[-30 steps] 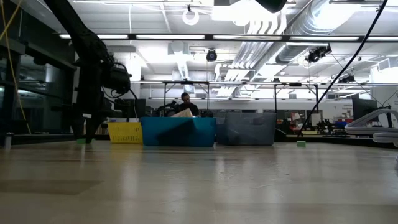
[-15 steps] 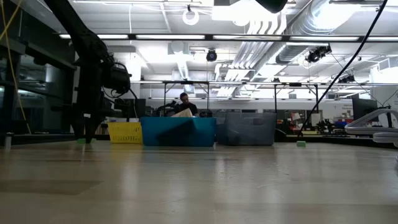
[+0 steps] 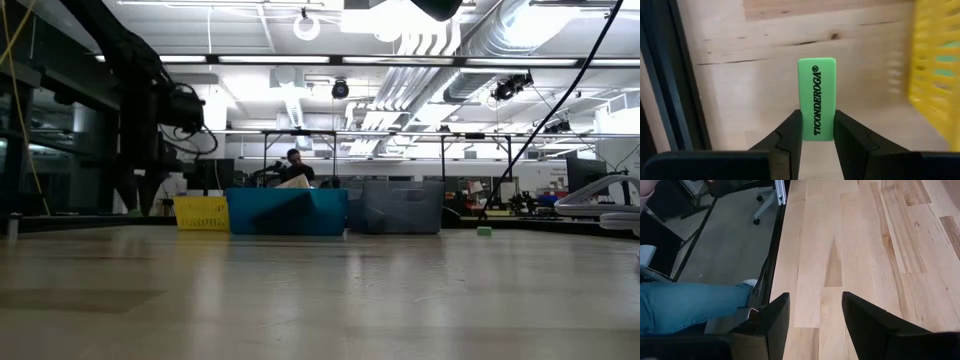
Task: Pick & Place School Supplies
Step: Put the green eraser into the yellow bin
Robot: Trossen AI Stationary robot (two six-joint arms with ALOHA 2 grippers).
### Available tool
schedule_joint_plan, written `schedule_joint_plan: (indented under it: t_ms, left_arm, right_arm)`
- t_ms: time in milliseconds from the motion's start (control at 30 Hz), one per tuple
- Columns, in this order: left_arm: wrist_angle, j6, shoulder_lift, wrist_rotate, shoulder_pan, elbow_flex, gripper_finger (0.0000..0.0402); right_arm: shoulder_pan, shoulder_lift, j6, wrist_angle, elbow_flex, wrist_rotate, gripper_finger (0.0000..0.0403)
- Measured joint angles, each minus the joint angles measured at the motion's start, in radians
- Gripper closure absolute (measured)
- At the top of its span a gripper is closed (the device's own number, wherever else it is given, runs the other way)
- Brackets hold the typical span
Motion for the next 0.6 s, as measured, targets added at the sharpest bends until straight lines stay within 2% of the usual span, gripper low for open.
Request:
schedule_joint_plan:
  t_ms: [333,600]
  left_arm:
    - [0.024,0.0,-0.169,0.011,-0.04,0.001,0.031]
    - [0.184,0.0,-0.288,0.033,-0.116,0.002,0.031]
  right_arm:
    - [0.0,0.0,0.0,0.0,0.0,0.0,0.023]
    - [0.0,0.0,0.0,0.0,0.0,0.0,0.023]
